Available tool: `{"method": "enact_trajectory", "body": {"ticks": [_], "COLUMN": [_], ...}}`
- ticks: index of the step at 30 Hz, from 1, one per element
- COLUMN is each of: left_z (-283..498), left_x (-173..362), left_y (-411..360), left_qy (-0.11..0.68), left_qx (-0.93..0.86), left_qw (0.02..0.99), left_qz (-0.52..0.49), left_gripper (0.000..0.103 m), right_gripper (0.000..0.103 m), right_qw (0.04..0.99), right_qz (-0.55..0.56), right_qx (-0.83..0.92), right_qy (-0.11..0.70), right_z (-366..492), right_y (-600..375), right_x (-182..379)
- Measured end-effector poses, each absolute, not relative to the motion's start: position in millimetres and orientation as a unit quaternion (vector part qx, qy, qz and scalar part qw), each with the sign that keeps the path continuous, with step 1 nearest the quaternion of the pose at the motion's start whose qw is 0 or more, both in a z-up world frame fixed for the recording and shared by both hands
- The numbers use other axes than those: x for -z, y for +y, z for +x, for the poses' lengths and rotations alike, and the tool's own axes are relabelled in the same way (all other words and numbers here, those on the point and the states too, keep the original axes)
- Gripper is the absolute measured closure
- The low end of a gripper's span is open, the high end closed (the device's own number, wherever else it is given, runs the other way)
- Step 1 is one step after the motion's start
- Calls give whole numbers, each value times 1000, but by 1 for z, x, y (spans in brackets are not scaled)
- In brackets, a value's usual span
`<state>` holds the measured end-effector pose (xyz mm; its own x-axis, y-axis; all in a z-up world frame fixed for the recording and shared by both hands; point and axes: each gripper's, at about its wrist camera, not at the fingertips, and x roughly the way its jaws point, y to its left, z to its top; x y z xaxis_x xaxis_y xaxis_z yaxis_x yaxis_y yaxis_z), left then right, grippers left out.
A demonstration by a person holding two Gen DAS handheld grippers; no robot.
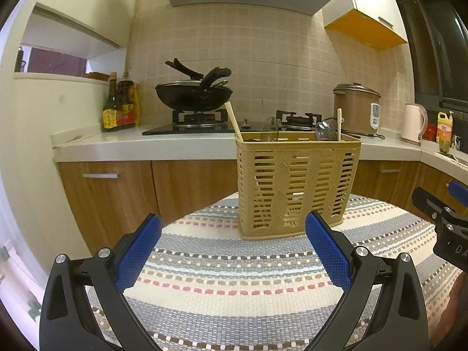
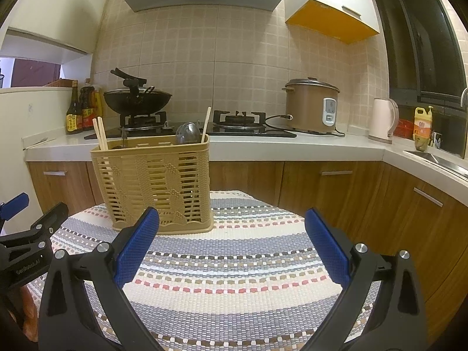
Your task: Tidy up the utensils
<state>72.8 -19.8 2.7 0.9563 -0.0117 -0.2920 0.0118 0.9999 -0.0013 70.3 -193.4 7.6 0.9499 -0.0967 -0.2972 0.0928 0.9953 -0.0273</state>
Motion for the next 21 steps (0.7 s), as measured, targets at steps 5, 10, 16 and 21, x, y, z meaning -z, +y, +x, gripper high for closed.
{"method": "enact_trajectory", "body": {"ticks": [5,10,16,21], "left_z": [72,73,73,74], "left_x": [-2,-1,-1,-1], "left_y": [-19,-19,-20,-20], "left_qy": [149,150,152,153], "left_qx": [6,5,6,5], "left_qw": [989,989,988,988], "left_qz": [1,0,3,4], "left_gripper": [8,8,8,8], "right_gripper": [8,8,8,8], "right_qw": [987,987,987,987], "right_qz": [-9,-9,-8,-7], "right_qx": [48,48,47,47], "right_qy": [151,151,153,154], "right_z": [71,71,72,72], "right_y": [-192,-192,-191,-191], "right_x": [-8,-8,-8,-8]}}
